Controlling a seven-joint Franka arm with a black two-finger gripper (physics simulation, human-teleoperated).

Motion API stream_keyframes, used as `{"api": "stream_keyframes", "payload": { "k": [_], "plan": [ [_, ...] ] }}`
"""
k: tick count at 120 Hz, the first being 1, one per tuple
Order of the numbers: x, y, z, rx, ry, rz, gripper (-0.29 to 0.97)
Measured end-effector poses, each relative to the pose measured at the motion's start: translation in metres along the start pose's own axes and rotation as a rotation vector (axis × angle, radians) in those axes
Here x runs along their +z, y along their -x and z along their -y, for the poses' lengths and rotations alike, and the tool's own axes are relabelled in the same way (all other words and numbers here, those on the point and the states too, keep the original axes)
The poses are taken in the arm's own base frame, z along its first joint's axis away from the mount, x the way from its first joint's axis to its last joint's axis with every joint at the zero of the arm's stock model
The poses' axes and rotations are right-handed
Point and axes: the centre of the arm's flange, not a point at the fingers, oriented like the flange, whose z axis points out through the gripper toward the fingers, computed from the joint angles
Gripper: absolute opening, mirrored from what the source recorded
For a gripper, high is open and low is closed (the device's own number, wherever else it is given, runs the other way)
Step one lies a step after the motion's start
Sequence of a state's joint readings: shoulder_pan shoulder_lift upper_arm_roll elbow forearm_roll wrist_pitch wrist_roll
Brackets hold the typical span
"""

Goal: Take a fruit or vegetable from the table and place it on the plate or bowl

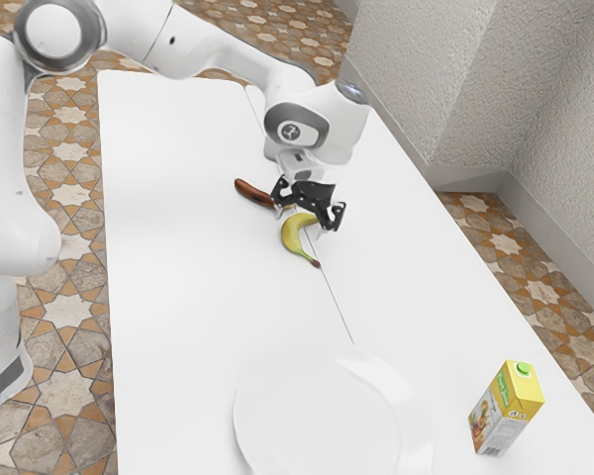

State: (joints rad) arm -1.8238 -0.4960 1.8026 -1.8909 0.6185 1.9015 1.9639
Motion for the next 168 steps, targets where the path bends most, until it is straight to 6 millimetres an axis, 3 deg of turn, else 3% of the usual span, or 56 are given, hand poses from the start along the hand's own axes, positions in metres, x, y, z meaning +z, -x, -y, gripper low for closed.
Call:
{"api": "stream_keyframes", "payload": {
  "k": [26,52,103,132,168],
  "plan": [
    [0.008,0.008,-0.003,-0.004,0.002,0.015,0.68],
    [0.011,0.008,0.001,0.01,0.009,0.042,0.8],
    [0.011,0.01,-0.002,-0.003,0.018,0.049,0.78],
    [0.005,0.008,0.0,-0.003,0.017,0.053,0.48],
    [0.004,0.008,0.0,-0.005,0.02,0.051,0.26]
  ]
}}
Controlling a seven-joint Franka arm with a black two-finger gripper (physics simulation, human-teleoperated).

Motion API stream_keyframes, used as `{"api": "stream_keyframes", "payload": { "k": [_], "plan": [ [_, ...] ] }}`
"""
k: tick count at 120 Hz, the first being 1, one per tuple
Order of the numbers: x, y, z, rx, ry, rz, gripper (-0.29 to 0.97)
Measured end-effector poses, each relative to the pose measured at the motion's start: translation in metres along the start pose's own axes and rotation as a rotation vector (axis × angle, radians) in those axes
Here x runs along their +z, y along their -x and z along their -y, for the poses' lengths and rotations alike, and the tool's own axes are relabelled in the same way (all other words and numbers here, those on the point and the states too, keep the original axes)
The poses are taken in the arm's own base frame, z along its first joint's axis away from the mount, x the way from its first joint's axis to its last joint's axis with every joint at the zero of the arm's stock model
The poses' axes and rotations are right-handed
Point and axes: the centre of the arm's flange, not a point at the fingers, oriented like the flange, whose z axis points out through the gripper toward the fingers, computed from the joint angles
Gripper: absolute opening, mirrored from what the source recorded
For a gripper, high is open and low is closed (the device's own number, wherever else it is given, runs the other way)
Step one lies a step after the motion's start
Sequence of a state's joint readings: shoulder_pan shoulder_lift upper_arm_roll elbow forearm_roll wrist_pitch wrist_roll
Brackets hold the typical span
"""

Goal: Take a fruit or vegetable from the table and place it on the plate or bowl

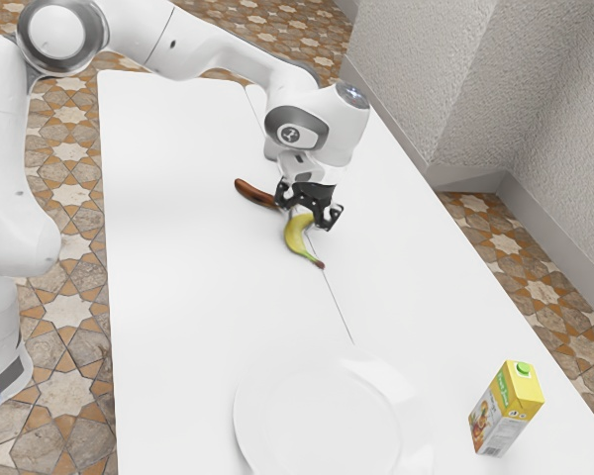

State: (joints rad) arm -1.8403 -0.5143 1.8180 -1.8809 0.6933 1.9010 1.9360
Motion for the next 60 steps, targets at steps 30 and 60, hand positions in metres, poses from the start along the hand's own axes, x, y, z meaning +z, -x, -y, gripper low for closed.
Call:
{"api": "stream_keyframes", "payload": {
  "k": [30,60],
  "plan": [
    [-0.001,0.001,-0.002,-0.01,-0.002,-0.005,0.17],
    [-0.052,-0.003,0.002,-0.011,-0.055,0.002,0.12]
  ]
}}
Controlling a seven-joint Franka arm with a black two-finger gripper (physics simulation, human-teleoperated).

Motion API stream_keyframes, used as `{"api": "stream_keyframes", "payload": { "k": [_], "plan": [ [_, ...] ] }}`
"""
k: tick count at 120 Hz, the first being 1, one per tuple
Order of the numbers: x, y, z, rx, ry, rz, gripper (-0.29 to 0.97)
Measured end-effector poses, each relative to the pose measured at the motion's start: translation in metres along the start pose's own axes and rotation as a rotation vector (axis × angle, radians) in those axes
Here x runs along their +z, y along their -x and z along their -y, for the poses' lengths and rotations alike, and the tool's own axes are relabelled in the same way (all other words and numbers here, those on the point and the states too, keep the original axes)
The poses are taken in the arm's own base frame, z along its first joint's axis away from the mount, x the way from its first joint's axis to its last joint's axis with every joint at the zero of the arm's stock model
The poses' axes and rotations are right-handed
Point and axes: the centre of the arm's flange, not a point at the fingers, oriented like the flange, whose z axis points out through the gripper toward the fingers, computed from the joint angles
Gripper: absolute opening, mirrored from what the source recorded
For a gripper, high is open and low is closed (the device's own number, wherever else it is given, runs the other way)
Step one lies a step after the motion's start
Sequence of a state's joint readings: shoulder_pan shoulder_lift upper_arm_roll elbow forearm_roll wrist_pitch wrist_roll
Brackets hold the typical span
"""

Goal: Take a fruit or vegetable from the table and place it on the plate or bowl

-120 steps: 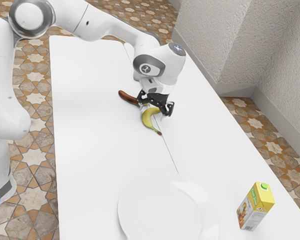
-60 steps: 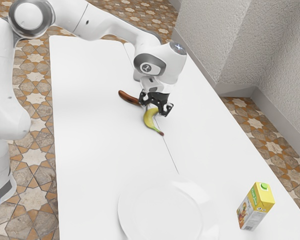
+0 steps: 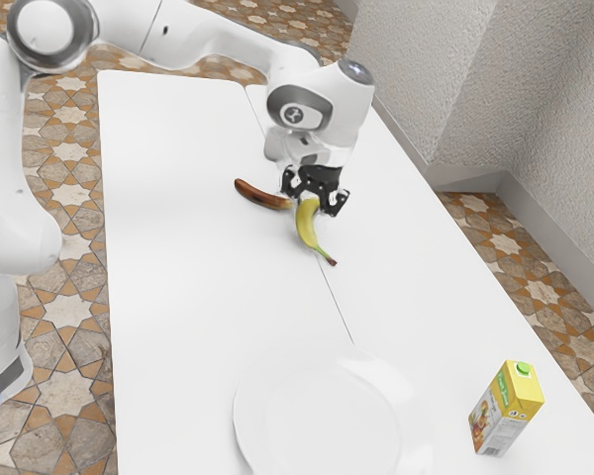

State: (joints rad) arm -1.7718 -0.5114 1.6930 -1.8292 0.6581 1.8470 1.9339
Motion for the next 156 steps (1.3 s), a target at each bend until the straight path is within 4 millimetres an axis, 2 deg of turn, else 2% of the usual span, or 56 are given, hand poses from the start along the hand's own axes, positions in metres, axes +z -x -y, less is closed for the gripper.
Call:
{"api": "stream_keyframes", "payload": {
  "k": [12,23,34,39,51,56,63,67,73,79,87,95,103,117,121,137,148,156],
  "plan": [
    [-0.067,-0.039,0.025,0.07,-0.055,0.01,0.12],
    [-0.126,-0.088,0.03,0.145,-0.088,0.002,0.14],
    [-0.18,-0.165,0.034,0.268,-0.106,-0.018,0.13],
    [-0.195,-0.207,0.039,0.338,-0.102,-0.036,0.12],
    [-0.205,-0.308,0.055,0.518,-0.061,-0.08,0.12],
    [-0.198,-0.349,0.063,0.59,-0.026,-0.097,0.12],
    [-0.176,-0.408,0.078,0.685,0.042,-0.119,0.12],
    [-0.165,-0.433,0.083,0.72,0.073,-0.126,0.12],
    [-0.157,-0.455,0.085,0.743,0.1,-0.13,0.12],
    [-0.153,-0.464,0.085,0.745,0.112,-0.131,0.12],
    [-0.152,-0.467,0.086,0.732,0.119,-0.13,0.12],
    [-0.142,-0.454,0.098,0.687,0.138,-0.143,0.12],
    [-0.135,-0.438,0.124,0.636,0.142,-0.16,0.12],
    [-0.125,-0.382,0.159,0.529,0.125,-0.196,0.13],
    [-0.121,-0.377,0.166,0.527,0.122,-0.209,0.13],
    [-0.11,-0.385,0.182,0.547,0.122,-0.212,0.11],
    [-0.108,-0.381,0.184,0.543,0.119,-0.21,0.36],
    [-0.106,-0.378,0.185,0.538,0.119,-0.207,0.48]
  ]
}}
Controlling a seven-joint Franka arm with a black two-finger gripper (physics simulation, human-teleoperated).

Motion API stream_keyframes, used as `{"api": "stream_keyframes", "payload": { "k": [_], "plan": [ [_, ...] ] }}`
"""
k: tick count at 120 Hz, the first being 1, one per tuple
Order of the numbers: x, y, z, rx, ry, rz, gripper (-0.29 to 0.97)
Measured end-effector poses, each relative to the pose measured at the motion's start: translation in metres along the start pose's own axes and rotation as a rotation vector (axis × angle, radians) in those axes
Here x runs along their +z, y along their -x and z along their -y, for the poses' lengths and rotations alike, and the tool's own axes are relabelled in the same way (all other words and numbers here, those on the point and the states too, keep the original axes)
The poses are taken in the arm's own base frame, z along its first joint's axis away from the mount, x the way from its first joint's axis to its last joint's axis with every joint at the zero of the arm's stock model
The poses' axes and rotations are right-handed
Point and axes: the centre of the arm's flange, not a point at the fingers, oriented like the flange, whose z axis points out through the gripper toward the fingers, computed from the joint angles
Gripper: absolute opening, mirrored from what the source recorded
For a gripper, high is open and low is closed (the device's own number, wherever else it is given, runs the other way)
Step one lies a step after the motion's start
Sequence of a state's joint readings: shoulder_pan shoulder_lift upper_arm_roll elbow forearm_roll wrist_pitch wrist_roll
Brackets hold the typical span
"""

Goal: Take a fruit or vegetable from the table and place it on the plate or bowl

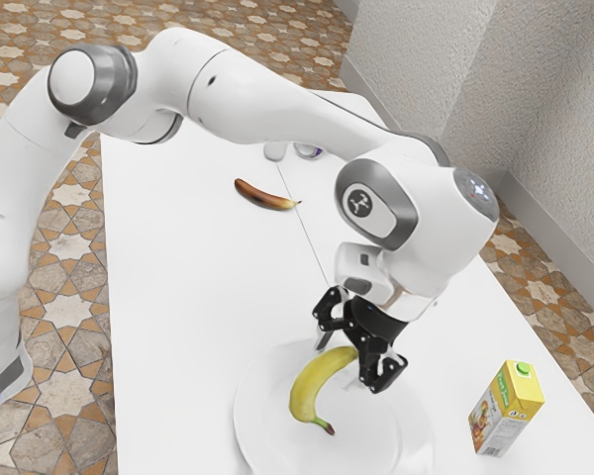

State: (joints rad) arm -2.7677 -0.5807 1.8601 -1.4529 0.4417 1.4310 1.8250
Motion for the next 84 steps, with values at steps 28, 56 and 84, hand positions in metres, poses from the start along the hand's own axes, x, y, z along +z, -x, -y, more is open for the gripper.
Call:
{"api": "stream_keyframes", "payload": {
  "k": [28,56,84],
  "plan": [
    [0.0018,0.0023,0.0004,0.0,-0.002,0.001,0.64],
    [0.0052,0.0049,-0.0001,-0.003,0.003,-0.002,0.67],
    [0.0071,0.0061,-0.0002,-0.004,0.005,-0.006,0.68]
  ]
}}
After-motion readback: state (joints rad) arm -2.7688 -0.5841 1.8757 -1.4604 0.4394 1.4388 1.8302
